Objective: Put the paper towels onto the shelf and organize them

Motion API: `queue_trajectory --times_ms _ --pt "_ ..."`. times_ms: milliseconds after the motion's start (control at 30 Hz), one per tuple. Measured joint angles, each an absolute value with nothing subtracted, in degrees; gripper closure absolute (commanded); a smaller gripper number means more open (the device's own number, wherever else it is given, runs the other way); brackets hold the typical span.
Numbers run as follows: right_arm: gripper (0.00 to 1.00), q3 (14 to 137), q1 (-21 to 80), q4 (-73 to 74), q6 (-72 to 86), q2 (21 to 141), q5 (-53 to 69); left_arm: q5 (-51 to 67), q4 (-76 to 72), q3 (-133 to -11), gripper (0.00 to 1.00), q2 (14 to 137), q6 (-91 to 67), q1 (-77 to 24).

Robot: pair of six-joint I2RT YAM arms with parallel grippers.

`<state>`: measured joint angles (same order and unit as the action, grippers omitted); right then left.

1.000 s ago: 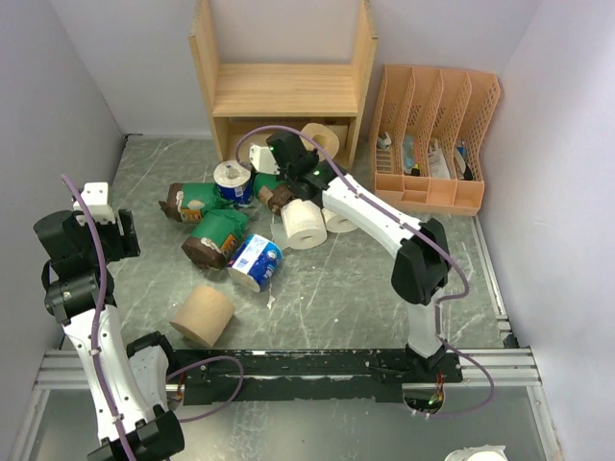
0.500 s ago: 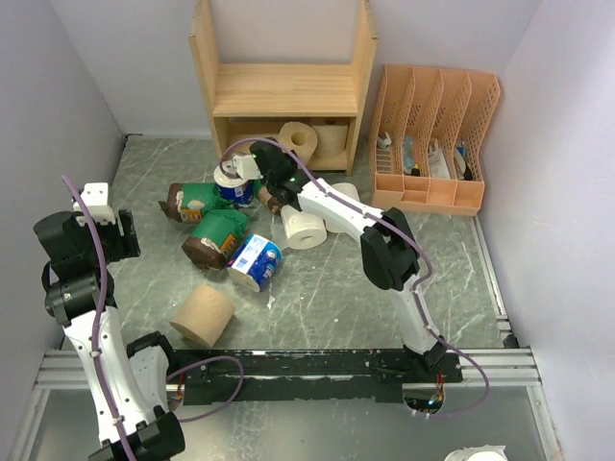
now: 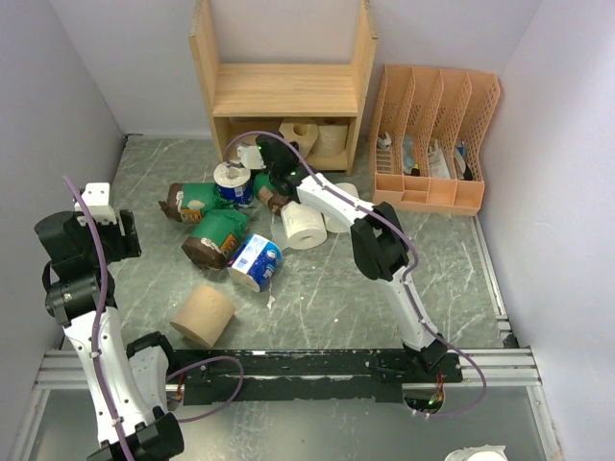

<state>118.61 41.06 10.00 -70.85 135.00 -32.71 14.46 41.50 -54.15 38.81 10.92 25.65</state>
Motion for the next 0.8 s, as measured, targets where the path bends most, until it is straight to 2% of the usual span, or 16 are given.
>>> queue_trajectory --times_ms 133,233,500,800 --pt "0.62 118.72 40.25 8.51 -71.16 135.09 -32.56 14.44 41.5 -54.15 0.21 38.89 10.92 25.61" --pt "0.54 119.17 40.07 6.76 -71.4 135.06 -32.82 14.44 41.5 -54.15 0.21 39.09 10.92 25.61" --pt "0.5 118.26 40.47 5.15 -71.18 133.93 -32.93 14.44 41.5 -54.15 0.21 39.51 10.92 25.61" --pt "0.45 102.17 47.57 2.92 -69.6 118.19 -34.76 14.44 41.5 -54.15 0.2 39.77 10.92 25.61"
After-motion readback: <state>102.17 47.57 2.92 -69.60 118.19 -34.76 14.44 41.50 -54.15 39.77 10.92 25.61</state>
